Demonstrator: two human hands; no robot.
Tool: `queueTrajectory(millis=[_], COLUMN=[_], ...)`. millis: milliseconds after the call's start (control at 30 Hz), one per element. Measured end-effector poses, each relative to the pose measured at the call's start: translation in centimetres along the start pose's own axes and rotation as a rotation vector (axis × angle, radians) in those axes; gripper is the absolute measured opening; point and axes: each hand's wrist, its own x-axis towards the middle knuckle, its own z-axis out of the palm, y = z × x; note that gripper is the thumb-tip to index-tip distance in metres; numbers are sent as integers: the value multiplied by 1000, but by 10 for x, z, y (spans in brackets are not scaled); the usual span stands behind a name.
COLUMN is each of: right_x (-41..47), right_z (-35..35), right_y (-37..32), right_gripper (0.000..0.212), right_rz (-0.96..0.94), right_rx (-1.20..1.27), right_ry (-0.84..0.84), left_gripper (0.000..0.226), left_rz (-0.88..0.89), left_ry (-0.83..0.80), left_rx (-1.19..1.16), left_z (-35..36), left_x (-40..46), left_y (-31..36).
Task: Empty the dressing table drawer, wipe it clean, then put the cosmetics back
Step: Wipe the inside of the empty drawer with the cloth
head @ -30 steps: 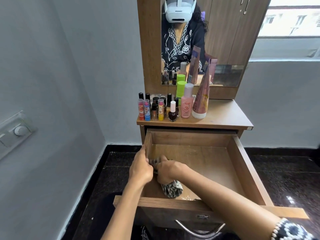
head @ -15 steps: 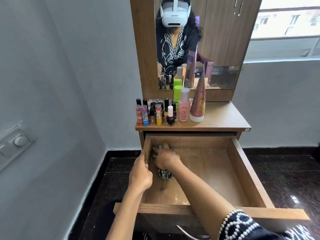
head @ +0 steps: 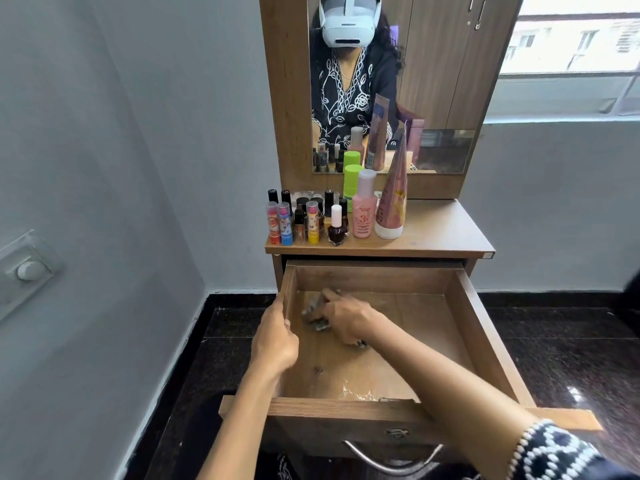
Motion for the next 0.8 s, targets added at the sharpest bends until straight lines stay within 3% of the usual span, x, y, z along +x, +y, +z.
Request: queueTrajectory(millis=[167, 400, 600, 700, 800], right_x=[-26, -3, -34, -34, -20], right_z=[-2, -20, 10, 2, -11], right_y=[12, 6, -20, 0, 9], right_gripper=[48, 48, 47, 37, 38], right_rz=[-267, -116, -460, -408, -299], right_rx=[19, 33, 11, 10, 34], right_ry=[-143, 11, -205, -235, -91], left_gripper=[58, 59, 59, 59, 58], left_rz=[-7, -7, -14, 1, 9], left_ry=[0, 3, -3, 0, 6], left_rx=[-8, 1, -10, 11, 29], left_z=[0, -1, 0, 0, 0], left_x=[0, 0, 0, 0, 0], left_y=[-1, 0, 0, 0, 0])
